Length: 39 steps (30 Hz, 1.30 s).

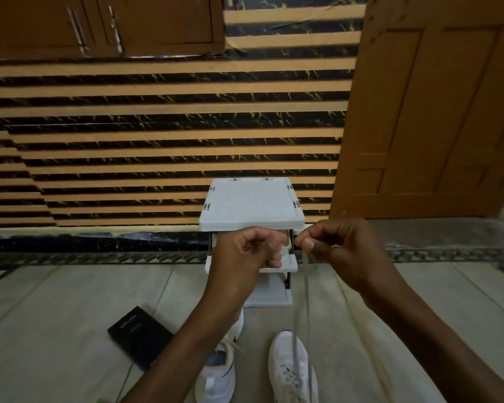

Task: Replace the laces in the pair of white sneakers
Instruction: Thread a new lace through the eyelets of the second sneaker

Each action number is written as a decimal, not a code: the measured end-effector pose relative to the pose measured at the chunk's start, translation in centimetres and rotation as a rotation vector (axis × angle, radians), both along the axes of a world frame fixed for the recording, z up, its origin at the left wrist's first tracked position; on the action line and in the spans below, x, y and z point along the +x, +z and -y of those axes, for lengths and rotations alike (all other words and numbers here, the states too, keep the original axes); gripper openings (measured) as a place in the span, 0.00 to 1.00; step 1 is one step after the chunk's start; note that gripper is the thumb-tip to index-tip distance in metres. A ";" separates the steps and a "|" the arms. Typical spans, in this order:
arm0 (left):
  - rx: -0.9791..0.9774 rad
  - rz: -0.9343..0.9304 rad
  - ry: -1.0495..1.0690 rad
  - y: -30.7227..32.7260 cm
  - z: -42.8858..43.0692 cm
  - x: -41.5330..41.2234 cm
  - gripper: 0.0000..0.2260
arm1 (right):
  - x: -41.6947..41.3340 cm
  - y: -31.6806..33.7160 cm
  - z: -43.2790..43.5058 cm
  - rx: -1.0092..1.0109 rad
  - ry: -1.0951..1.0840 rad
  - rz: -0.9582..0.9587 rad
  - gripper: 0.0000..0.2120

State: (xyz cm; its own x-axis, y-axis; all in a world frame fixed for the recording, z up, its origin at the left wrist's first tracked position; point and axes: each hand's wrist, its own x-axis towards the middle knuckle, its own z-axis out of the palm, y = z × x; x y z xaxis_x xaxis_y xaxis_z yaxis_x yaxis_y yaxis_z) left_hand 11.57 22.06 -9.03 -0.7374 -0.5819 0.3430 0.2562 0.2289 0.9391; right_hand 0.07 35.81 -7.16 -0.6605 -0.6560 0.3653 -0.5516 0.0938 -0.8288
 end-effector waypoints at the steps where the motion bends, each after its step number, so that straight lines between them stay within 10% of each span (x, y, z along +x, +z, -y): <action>1: 0.012 -0.013 -0.018 0.0 0.1 0.0 0.04 | 0.0 -0.1 0.0 -0.009 -0.004 -0.002 0.04; 29: -0.433 0.755 -0.335 -20.0 -7.1 -1.0 0.07 | -3.1 -22.8 -10.2 0.525 -0.331 0.043 0.04; 39: -0.997 1.061 -0.287 -24.6 -12.3 -6.7 0.06 | -5.5 -26.8 -12.3 0.014 -0.349 0.650 0.06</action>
State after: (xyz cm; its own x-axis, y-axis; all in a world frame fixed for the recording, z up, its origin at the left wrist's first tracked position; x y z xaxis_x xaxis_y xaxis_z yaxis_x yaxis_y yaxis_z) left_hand 4.85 34.32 -33.59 -0.9389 -0.2305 -0.2557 -0.2851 0.9369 0.2022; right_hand -5.46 48.09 -33.96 -0.9118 -0.3698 -0.1783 0.1148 0.1874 -0.9755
